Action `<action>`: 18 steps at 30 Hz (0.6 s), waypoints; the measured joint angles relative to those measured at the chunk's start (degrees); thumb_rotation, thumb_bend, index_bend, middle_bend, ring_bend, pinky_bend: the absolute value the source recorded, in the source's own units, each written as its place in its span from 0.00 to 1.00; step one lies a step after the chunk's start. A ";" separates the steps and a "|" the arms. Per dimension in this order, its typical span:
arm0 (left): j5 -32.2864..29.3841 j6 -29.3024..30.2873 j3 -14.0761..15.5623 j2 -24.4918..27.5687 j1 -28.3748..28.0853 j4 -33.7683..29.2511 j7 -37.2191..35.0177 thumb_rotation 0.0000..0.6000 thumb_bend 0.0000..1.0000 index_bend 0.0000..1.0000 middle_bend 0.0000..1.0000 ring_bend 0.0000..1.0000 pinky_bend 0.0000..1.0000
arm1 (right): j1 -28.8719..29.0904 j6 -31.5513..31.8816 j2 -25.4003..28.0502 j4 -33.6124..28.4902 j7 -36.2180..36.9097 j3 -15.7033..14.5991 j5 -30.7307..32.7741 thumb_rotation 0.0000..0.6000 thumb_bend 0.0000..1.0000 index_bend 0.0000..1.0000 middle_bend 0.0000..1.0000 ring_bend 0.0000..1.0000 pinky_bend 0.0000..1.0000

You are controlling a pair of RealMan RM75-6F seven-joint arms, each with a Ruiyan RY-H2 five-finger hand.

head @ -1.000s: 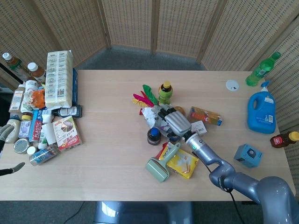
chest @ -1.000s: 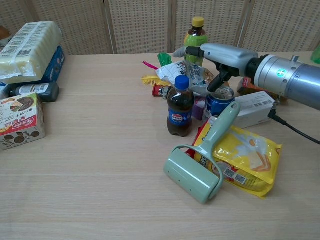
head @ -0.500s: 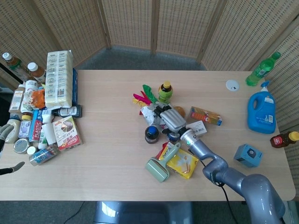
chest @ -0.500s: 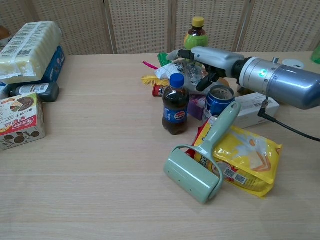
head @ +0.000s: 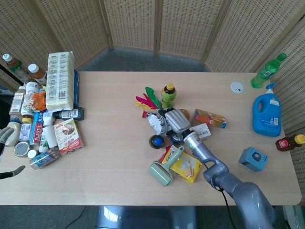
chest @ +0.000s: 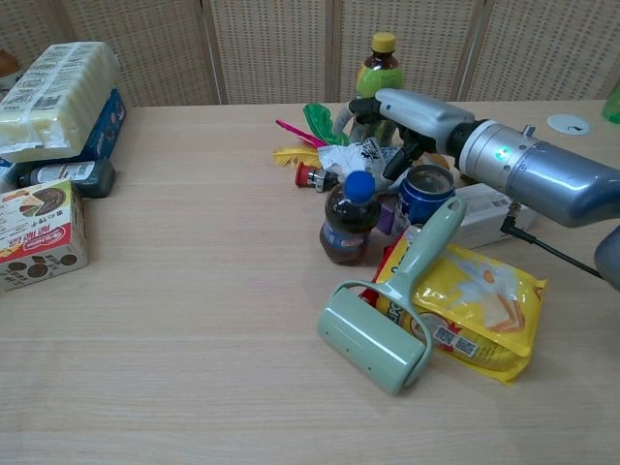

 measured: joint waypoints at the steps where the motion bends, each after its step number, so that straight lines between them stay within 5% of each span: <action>1: -0.01 0.04 -0.01 0.01 0.03 0.00 0.02 1.00 0.00 0.00 0.00 0.00 0.00 | -0.04 0.29 -0.42 0.67 0.39 -0.05 0.03 1.00 0.00 0.38 0.57 0.44 0.51; 10: 0.22 -0.20 0.07 -0.11 0.00 -0.09 0.18 1.00 0.00 0.00 0.00 0.00 0.00 | -0.10 4.03 0.15 1.70 0.90 0.45 0.52 1.00 0.03 0.42 0.61 0.47 0.53; 18: 0.91 -0.04 0.21 0.05 -0.01 -0.30 -0.30 1.00 0.00 0.00 0.00 0.00 0.00 | -0.05 6.53 5.74 -5.57 -2.84 2.16 1.44 1.00 0.03 0.43 0.61 0.47 0.53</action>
